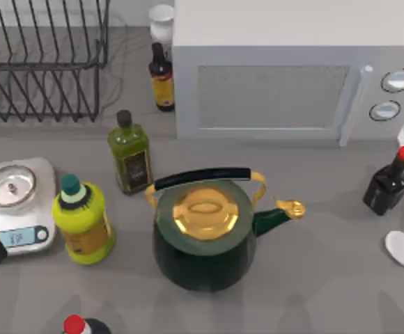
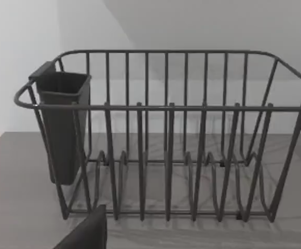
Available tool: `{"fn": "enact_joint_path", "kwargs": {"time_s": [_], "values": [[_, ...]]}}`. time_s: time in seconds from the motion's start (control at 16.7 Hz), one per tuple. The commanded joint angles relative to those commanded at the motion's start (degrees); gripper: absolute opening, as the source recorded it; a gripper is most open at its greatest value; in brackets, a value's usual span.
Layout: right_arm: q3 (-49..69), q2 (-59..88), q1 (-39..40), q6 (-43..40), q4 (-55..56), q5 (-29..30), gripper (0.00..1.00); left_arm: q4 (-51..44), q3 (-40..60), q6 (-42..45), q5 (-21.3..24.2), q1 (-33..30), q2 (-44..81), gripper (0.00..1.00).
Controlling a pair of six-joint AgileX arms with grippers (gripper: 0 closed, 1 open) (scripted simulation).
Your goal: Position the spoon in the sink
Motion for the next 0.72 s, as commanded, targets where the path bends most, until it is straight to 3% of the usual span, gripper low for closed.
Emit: {"fn": "enact_joint_path", "kwargs": {"time_s": [0.36,0.72], "values": [[5.21,6.24,-0.36,-4.97,-5.77,0.19,1.0,0.0,0.0,0.0,0.0,0.0,0.0,1.0],[21.36,32.67,-0.92,-21.03,-25.93,0.12,1.0,0.0,0.0,0.0,0.0,0.0,0.0,1.0]]}}
